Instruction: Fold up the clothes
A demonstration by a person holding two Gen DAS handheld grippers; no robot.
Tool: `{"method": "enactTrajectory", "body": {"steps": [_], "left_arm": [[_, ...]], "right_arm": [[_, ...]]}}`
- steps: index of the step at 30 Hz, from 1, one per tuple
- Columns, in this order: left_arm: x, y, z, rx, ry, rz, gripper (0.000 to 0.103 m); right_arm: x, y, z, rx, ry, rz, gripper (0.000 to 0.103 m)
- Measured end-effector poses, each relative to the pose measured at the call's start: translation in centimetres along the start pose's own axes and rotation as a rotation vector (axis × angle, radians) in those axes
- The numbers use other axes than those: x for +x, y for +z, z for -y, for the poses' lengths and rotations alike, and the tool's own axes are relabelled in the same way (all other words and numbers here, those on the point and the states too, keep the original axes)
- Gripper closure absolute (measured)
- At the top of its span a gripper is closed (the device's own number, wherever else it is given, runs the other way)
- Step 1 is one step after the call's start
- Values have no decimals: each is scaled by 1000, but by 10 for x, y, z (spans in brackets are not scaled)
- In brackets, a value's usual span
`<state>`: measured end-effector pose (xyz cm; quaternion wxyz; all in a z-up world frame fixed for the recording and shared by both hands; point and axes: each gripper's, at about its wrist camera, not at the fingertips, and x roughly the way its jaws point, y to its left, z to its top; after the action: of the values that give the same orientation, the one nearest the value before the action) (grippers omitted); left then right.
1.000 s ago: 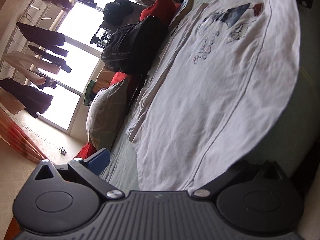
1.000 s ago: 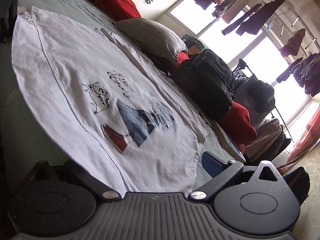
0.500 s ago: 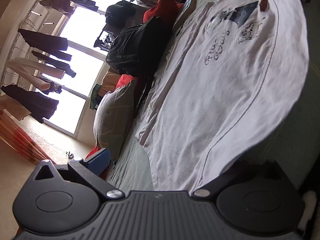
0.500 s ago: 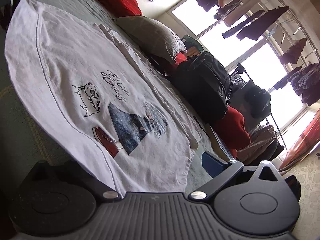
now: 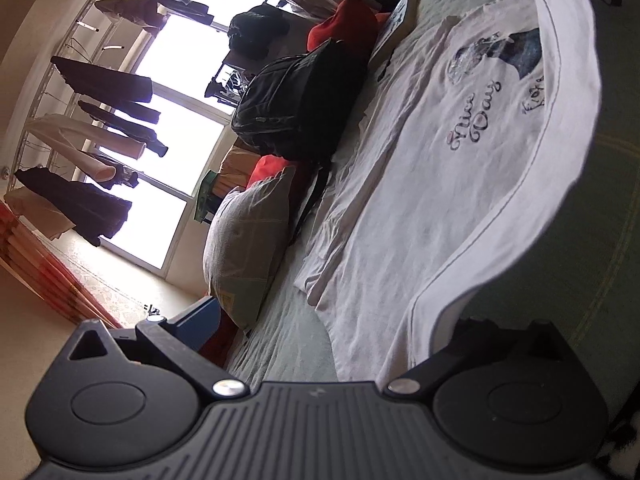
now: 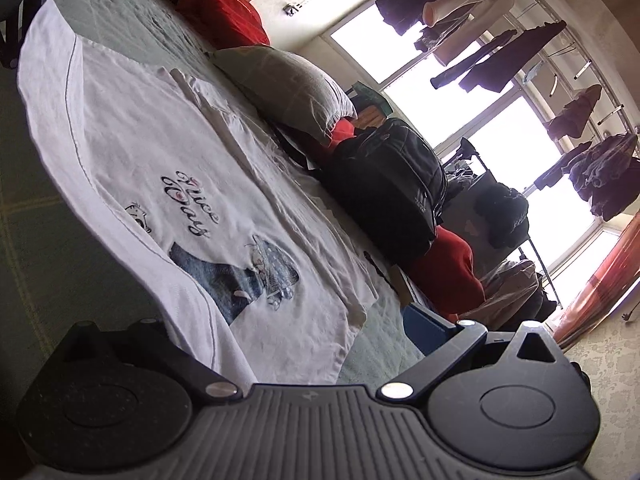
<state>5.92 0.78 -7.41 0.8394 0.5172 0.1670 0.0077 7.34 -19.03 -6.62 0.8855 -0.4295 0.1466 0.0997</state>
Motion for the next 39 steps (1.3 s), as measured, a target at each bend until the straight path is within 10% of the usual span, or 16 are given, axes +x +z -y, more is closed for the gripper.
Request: {"method": "enactTrajectory", "body": {"steps": [39], "left_arm": [[180, 42, -63, -26, 26, 23, 0]], "right_arm": [[166, 65, 79, -7, -100, -6, 1]]}}
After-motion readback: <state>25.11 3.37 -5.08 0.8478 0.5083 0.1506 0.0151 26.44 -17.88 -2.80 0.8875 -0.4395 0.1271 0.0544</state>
